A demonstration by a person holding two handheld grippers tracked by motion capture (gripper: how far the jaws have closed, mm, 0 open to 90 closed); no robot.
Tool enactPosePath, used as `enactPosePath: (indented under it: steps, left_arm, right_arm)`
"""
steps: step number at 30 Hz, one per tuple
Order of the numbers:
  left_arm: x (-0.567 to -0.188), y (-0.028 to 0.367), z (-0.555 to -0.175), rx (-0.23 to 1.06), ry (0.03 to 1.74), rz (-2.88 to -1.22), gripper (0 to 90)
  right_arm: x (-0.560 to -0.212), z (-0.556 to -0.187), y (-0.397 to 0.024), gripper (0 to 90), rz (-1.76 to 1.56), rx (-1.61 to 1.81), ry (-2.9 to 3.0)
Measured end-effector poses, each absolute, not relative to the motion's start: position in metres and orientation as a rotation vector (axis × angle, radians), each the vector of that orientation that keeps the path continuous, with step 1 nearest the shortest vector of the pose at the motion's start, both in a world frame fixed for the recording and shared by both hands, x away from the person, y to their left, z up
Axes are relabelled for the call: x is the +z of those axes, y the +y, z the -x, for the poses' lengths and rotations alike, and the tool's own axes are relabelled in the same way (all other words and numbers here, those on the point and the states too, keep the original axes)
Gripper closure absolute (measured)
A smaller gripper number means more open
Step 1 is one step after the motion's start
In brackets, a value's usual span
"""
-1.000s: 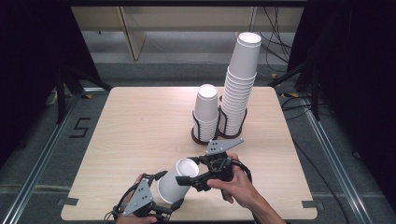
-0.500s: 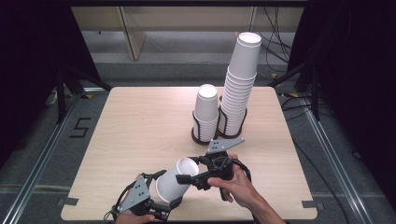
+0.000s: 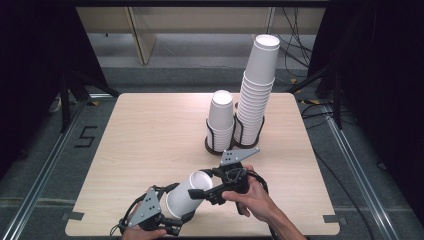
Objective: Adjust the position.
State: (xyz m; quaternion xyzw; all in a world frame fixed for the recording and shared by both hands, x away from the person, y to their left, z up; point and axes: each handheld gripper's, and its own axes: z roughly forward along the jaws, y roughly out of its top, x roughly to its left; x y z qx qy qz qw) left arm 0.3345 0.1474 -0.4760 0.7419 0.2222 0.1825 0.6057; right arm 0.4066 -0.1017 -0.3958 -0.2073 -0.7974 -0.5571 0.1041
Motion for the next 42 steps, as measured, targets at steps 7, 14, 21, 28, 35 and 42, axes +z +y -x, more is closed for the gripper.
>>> enactPosePath:
  steps: [7,14,21,28,35,42]
  left_arm:
    - [-0.479,0.147,-0.336,0.413,0.524,-1.822,11.1]
    - [-0.48,0.144,-0.334,0.399,0.504,-1.947,11.5]
    - [-0.481,0.142,-0.334,0.399,0.483,-2.051,11.8]
    - [-0.483,0.14,-0.333,0.395,0.425,-2.141,11.9]
    - [-0.482,0.135,-0.329,0.401,0.355,-2.205,11.9]
    - [-0.481,0.132,-0.326,0.397,0.314,-2.247,11.9]
  right_arm:
    - [-0.389,-0.404,-0.106,19.6,0.534,-1.577,-2.562]
    - [-0.383,-0.398,-0.105,16.9,0.431,-1.464,-2.739]
    - [-0.382,-0.388,-0.1,16.6,0.29,-1.311,-2.924]
    - [-0.392,-0.377,-0.087,17.1,0.089,-1.112,-3.067]
    - [-0.402,-0.372,-0.078,17.9,-0.05,-0.954,-3.137]
    - [-0.413,-0.366,-0.068,17.9,-0.191,-0.784,-3.221]
